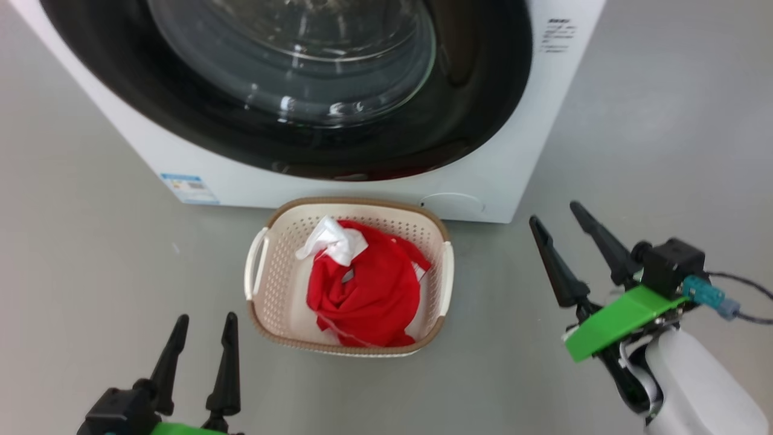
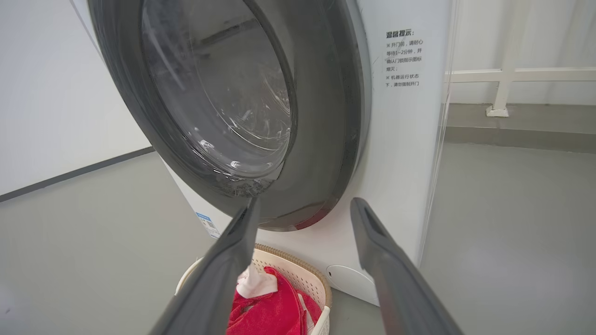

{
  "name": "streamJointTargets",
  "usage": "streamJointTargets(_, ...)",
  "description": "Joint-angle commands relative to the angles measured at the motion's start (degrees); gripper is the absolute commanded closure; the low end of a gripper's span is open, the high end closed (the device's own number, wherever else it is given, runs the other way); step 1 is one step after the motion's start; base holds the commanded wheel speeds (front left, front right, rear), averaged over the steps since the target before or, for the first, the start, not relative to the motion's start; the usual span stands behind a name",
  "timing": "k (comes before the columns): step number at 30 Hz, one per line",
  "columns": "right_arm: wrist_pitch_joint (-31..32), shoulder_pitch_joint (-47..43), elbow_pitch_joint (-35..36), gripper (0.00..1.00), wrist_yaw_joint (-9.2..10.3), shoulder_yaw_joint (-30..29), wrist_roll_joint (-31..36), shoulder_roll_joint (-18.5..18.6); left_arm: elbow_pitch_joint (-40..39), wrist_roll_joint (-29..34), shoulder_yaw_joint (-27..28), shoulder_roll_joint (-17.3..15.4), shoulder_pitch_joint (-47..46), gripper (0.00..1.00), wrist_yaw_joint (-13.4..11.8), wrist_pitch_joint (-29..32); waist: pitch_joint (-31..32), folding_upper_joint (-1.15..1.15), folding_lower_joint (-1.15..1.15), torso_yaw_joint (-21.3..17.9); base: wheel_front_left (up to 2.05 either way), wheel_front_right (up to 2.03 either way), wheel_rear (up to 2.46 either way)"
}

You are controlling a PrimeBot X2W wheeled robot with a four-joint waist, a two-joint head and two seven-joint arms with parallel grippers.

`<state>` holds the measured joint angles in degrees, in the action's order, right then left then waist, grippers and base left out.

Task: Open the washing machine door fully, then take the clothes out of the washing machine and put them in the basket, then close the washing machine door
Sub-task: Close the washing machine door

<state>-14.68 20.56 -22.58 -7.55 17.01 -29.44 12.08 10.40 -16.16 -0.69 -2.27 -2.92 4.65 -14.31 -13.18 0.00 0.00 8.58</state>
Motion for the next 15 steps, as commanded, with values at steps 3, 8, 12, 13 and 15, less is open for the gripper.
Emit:
streamJointTargets(3, -0.32, -3.04, 1.63, 0.00, 0.06, 0.48, -0.45, -0.25, -0.87, 1.34, 3.05, -0.61, 1.07, 0.00, 0.94, -0.69, 3.88, 0.00, 0.00, -3.84, 0.00, 0.00, 0.00)
streamJointTargets(8, -0.32, -6.58, 2.18, 0.00, 0.06, -0.90, -0.26, -0.43, -0.74, 2.15, 4.68, -0.61, 2.86, 0.00, 1.47, -0.69, 6.10, 0.00, 0.00, -5.96, 0.00, 0.00, 0.00)
streamJointTargets(12, -0.32, -9.28, 2.54, 0.00, 0.06, -1.98, 0.04, -0.34, -0.90, 2.53, 5.60, -0.61, 4.16, 0.00, 1.78, -0.69, 7.39, 0.00, 0.00, -7.36, 0.00, 0.00, 0.00)
streamJointTargets(13, -0.32, -9.95, 2.60, 0.00, 0.06, -2.15, 0.16, -0.27, -0.89, 2.65, 5.76, -0.61, 4.45, 0.00, 1.86, -0.69, 7.66, 0.00, 0.00, -7.66, 0.00, 0.00, 0.00)
streamJointTargets(15, -0.32, -11.19, 2.76, 0.00, 0.06, -2.63, 0.33, -0.15, -0.96, 2.80, 6.07, -0.61, 4.99, 0.00, 1.99, -0.69, 8.16, 0.00, 0.00, -8.28, 0.00, 0.00, 0.00)
